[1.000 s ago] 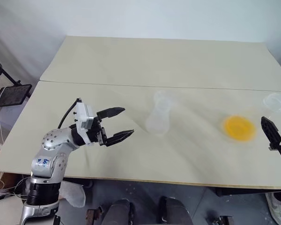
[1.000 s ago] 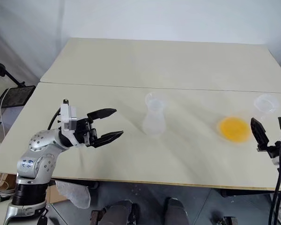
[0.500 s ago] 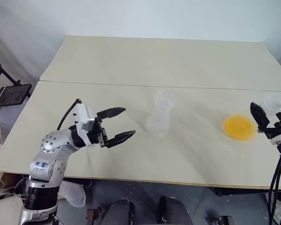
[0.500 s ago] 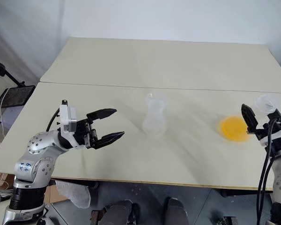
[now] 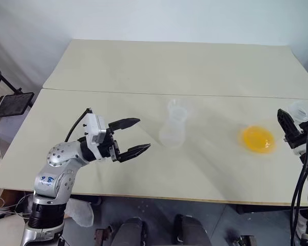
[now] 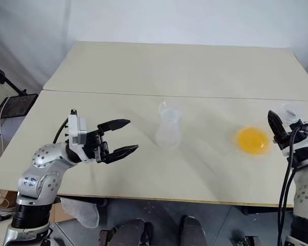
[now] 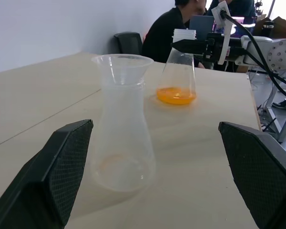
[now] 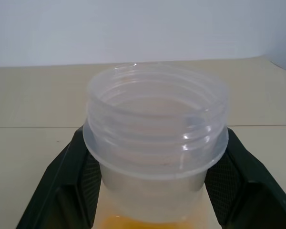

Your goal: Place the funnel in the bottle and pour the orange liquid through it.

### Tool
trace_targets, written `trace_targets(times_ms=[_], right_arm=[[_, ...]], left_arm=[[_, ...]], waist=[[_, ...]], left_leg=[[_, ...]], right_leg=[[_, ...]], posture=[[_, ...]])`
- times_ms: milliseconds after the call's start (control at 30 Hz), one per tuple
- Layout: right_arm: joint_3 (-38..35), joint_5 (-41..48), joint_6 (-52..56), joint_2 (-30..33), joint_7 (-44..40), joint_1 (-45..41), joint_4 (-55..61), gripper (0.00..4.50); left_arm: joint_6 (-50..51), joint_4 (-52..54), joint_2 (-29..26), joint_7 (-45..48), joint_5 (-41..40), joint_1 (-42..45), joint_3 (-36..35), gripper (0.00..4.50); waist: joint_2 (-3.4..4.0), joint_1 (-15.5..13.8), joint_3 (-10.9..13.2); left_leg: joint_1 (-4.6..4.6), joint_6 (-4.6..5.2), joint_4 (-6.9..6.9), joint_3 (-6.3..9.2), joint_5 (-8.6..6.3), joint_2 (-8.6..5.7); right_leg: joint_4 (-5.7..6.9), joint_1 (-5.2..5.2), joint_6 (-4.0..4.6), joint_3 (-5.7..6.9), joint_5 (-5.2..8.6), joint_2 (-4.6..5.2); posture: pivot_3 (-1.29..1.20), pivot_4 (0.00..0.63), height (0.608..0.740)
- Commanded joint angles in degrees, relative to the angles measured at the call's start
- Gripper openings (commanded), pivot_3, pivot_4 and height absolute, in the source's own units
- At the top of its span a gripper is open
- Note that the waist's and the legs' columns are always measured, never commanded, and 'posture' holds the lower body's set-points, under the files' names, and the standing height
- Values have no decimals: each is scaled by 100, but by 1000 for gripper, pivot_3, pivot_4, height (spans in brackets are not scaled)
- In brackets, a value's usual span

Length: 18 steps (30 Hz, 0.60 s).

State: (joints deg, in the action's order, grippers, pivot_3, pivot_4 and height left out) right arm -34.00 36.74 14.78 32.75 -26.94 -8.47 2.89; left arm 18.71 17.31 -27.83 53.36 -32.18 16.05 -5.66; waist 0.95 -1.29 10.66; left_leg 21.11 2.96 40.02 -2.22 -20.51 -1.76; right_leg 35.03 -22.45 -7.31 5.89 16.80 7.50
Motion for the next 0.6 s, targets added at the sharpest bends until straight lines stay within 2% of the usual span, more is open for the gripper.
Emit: trace_targets(times_ms=[33, 133, 200, 333, 467, 600], right_arm=[[117, 63, -54, 84, 46, -218, 769, 2478], [542, 46, 391, 218, 265, -468, 1412, 2478], [1136, -244, 1205, 566, 630, -859, 1840, 2478], [1994, -963, 1889, 968, 1039, -1451, 2305, 2478], [2906, -2314, 1396, 1331, 1095, -1886, 2379, 2478], [3611, -3577, 608, 1574, 1065, -1928, 2315, 2478]], left_arm=[[-121, 32, -52, 40, -65, 121, -34, 4500], [-144, -29, -67, 67, -53, 157, -33, 4500], [-164, -83, -67, 85, -41, 188, -31, 4500], [-220, -168, -39, 103, -16, 234, 10, 4500], [-305, -249, 3, 113, 23, 271, 69, 4500], [-409, -349, 50, 107, 66, 322, 101, 4500]], waist=[[4, 0, 2], [11, 22, 6], [15, 50, 6], [14, 40, 7], [13, -25, 7], [12, -14, 8]], left_leg=[[0, 0, 0, -1, 0, 0], [0, 0, 0, -1, 0, 0], [1, -3, -1, -3, 1, 2], [5, -6, -3, 6, 2, 5], [17, -6, -3, 14, 2, -7], [20, -4, -5, 11, 1, -19]], right_leg=[[0, 0, 0, 0, 0, 0], [1, -3, 0, 0, 0, 0], [2, -7, 0, 0, 0, -1], [0, -9, 3, -1, 1, 2], [-7, -11, 1, 3, 1, 8], [-16, -10, -6, 19, -3, 9]], posture=[[0, 150, 740], [0, 150, 740], [0, 150, 740], [0, 150, 740], [0, 150, 740], [0, 150, 740]])
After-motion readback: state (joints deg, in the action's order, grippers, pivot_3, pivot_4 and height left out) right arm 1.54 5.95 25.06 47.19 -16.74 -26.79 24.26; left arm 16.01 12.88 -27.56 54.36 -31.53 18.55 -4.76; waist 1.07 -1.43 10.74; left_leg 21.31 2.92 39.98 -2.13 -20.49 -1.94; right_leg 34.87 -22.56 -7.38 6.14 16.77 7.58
